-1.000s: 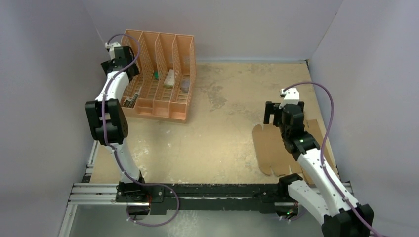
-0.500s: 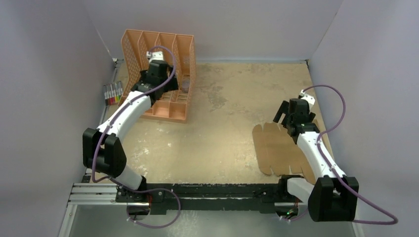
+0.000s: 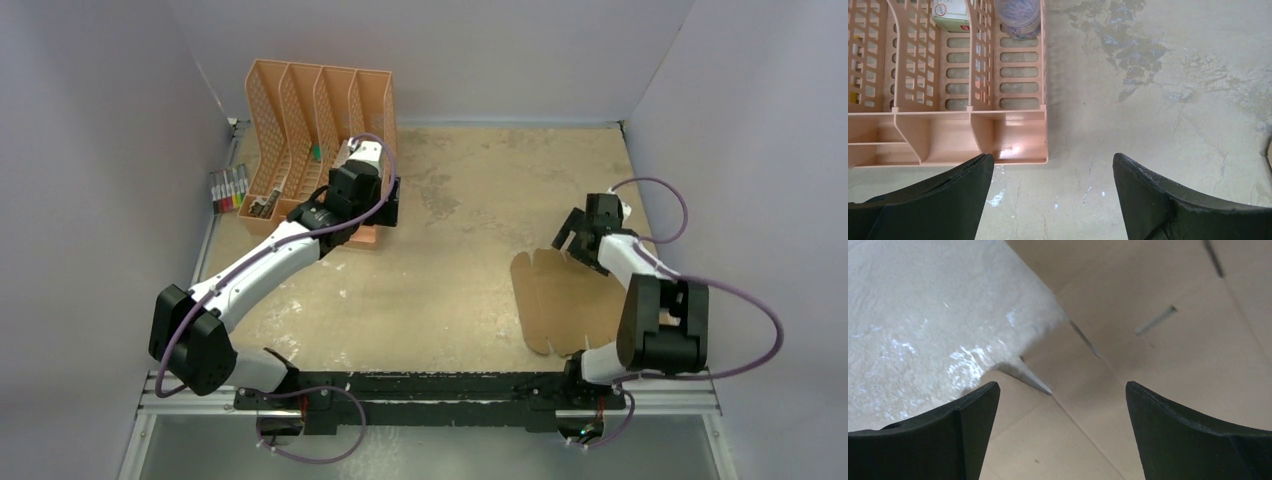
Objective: Fold the paper box
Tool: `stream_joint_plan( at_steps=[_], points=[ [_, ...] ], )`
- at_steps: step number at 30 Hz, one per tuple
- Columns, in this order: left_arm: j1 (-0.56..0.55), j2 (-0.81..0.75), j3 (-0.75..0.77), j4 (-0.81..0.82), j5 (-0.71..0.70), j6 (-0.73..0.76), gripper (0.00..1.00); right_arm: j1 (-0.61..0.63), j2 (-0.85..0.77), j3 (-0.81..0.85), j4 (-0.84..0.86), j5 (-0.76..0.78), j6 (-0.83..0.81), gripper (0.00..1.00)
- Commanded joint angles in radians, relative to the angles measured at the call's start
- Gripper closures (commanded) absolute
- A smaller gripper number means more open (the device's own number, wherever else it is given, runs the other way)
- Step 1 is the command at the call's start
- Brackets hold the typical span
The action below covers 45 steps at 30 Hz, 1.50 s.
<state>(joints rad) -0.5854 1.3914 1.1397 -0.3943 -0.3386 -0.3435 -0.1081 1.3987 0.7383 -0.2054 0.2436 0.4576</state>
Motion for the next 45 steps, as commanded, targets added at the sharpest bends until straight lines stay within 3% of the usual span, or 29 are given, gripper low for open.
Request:
stream_joint_plan(
  at_steps=[1,7,12,23,30,36,45],
  points=[
    [0.004,-0.027,0.02,0.035,-0.002,0.037,0.1,-0.004,0.115,0.115,0.005,-0.084,-0.036,0.01],
    [0.004,-0.009,0.044,0.03,0.005,0.044,0.1,0.01,0.228,0.192,0.015,-0.235,-0.138,0.01],
    [0.004,0.008,0.057,0.023,0.015,0.043,0.1,0.096,0.313,0.255,0.017,-0.382,-0.199,0.01],
    [0.005,0.002,0.07,-0.03,0.001,0.032,0.1,0.534,0.433,0.435,-0.033,-0.507,-0.331,0.01],
    [0.004,-0.008,0.048,-0.031,-0.004,-0.034,0.1,0.584,0.301,0.46,-0.096,-0.499,-0.317,0.01],
    [0.004,0.004,0.044,-0.028,0.017,-0.082,0.1,0.503,0.218,0.364,-0.112,-0.352,-0.298,0.01],
    [0.004,0.097,0.016,0.085,0.137,-0.164,0.11,0.498,0.186,0.221,-0.061,-0.146,-0.181,0.01]
  ],
)
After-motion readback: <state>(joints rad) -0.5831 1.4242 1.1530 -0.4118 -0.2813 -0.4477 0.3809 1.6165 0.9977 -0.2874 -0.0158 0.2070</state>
